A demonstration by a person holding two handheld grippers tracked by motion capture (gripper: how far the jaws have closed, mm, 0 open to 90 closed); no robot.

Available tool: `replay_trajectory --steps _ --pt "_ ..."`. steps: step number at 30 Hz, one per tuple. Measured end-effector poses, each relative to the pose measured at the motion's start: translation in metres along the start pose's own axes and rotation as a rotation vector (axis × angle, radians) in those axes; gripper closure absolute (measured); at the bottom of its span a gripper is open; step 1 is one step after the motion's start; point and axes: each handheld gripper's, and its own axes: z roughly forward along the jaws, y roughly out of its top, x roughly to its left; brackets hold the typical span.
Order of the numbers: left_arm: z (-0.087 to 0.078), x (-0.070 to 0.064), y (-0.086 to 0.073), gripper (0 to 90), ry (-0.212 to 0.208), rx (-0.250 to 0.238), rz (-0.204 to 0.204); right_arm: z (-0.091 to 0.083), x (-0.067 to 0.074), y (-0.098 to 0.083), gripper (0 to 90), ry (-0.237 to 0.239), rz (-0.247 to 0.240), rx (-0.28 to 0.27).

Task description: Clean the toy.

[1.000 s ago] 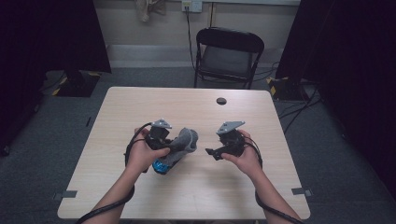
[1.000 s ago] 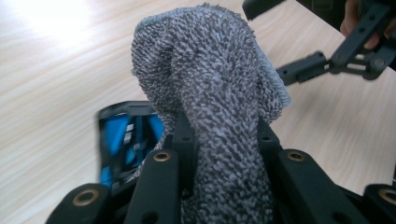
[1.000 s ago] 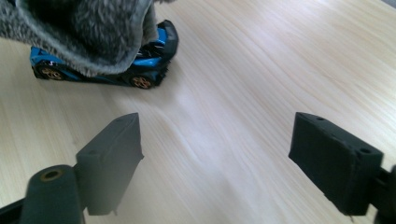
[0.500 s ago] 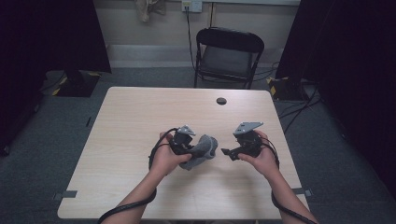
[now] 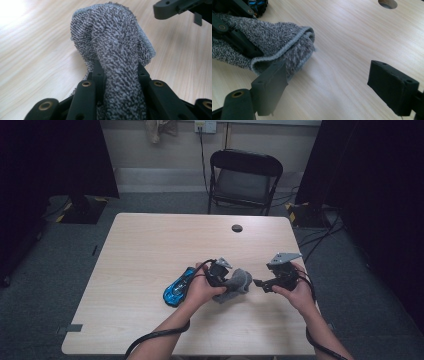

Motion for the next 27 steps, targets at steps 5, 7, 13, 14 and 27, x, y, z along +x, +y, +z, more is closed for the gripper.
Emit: replay_trajectory --steps 5,7,13,14,27 --pt "0.011 0.0 0.002 67.5 0.001 0.001 0.01 -0.001 -0.003 -0.006 15.4 -0.004 0.008 0.002" --pt "0.011 0.002 0.001 62.4 0.001 -0.018 -0.003 0.0 -0.003 -0.007 15.4 -0.004 0.009 0.002" --pt "0.004 0.007 -0.006 46.0 0.024 -0.045 0.005 0.003 0.001 -0.004 15.4 0.009 -0.012 -0.002" --pt "0.003 0.008 -0.007 44.6 0.023 -0.04 0.016 0.003 0.002 -0.002 15.4 0.012 -0.015 -0.003" --pt "-0.003 0.006 -0.008 31.9 0.005 -0.04 0.061 0.012 0.011 0.006 15.4 0.023 -0.036 0.0"
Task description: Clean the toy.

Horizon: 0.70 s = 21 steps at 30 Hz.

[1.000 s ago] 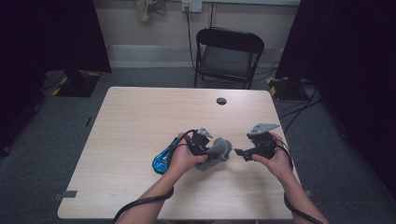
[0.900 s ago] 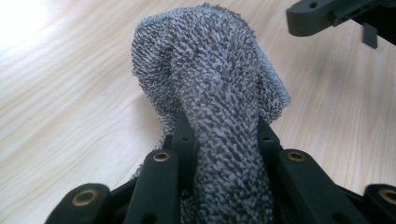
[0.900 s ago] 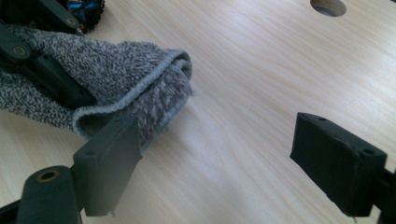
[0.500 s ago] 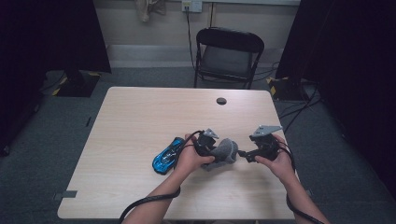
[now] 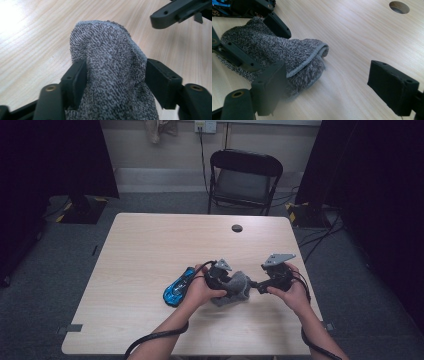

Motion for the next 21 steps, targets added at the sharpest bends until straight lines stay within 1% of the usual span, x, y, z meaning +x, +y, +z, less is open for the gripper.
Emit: replay_trajectory --steps 3,6,8,9,10,12,14,15,18,20,21 --pt "-0.006 0.001 0.0 28.4 0.009 0.006 0.0 0.002 0.001 0.0 15.4 0.008 0.002 -0.002" --pt "-0.016 0.003 -0.002 28.0 0.011 -0.008 -0.002 0.003 0.002 0.001 15.4 0.019 0.001 -0.01" --pt "-0.025 0.004 -0.004 28.0 0.018 -0.029 -0.006 0.004 0.005 0.003 15.4 0.035 -0.011 -0.015" --pt "-0.029 0.005 -0.004 27.8 0.021 -0.028 -0.005 0.005 0.007 0.005 15.4 0.049 -0.021 -0.022" --pt "-0.033 0.006 -0.005 27.6 0.026 -0.037 -0.009 0.006 0.008 0.006 15.4 0.057 -0.028 -0.026" --pt "-0.043 0.009 -0.008 27.4 0.037 -0.048 -0.015 0.008 0.013 0.01 15.5 0.09 -0.043 -0.048" --pt "-0.054 0.013 -0.012 27.5 0.051 -0.056 -0.021 0.012 0.02 0.015 15.5 0.111 -0.062 -0.049" --pt "-0.059 0.015 -0.015 27.4 0.059 -0.062 -0.032 0.014 0.023 0.018 15.5 0.121 -0.072 -0.05" --pt "-0.074 0.021 -0.024 27.5 0.08 -0.078 -0.053 0.023 0.033 0.025 15.6 0.151 -0.105 -0.038" --pt "-0.084 0.026 -0.031 27.4 0.103 -0.076 -0.057 0.029 0.039 0.029 15.7 0.165 -0.118 -0.03" --pt "-0.088 0.028 -0.033 27.4 0.108 -0.076 -0.062 0.033 0.042 0.03 15.7 0.175 -0.125 -0.029"
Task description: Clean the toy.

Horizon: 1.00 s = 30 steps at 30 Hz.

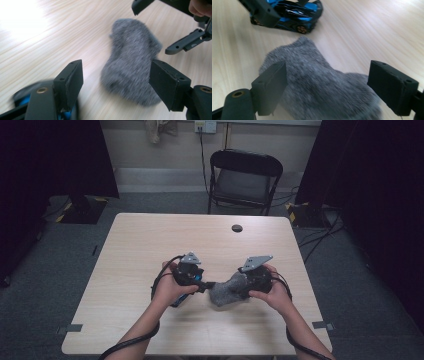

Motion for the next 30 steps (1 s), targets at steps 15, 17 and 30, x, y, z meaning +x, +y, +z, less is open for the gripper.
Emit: replay_trajectory --steps 15,17,30 --pt "-0.031 0.028 -0.05 23.8 0.142 0.039 -0.046 0.043 0.01 -0.015 30.8 -0.005 0.023 0.126" --pt "-0.028 0.03 -0.052 22.9 0.152 0.041 -0.045 0.044 0.009 -0.017 32.4 -0.014 0.038 0.122" --pt "0.007 0.031 -0.053 17.7 0.198 0.091 -0.016 0.045 0.006 -0.026 35.0 -0.007 0.1 0.071"
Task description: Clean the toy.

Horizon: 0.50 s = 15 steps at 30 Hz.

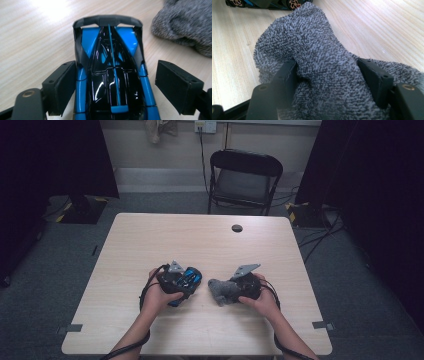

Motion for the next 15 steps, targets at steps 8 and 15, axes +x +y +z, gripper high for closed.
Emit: replay_trajectory --steps 8,15 --pt "0.0056 -0.0006 -0.0022 20.8 0.033 0.012 0.045 0.0004 0.0009 -0.0002 35.2 -0.007 0.005 -0.004" --pt "0.0033 -0.0033 -0.0045 25.7 0.051 0.006 0.033 0.0007 0.0022 0.0 35.7 -0.019 0.006 -0.001"
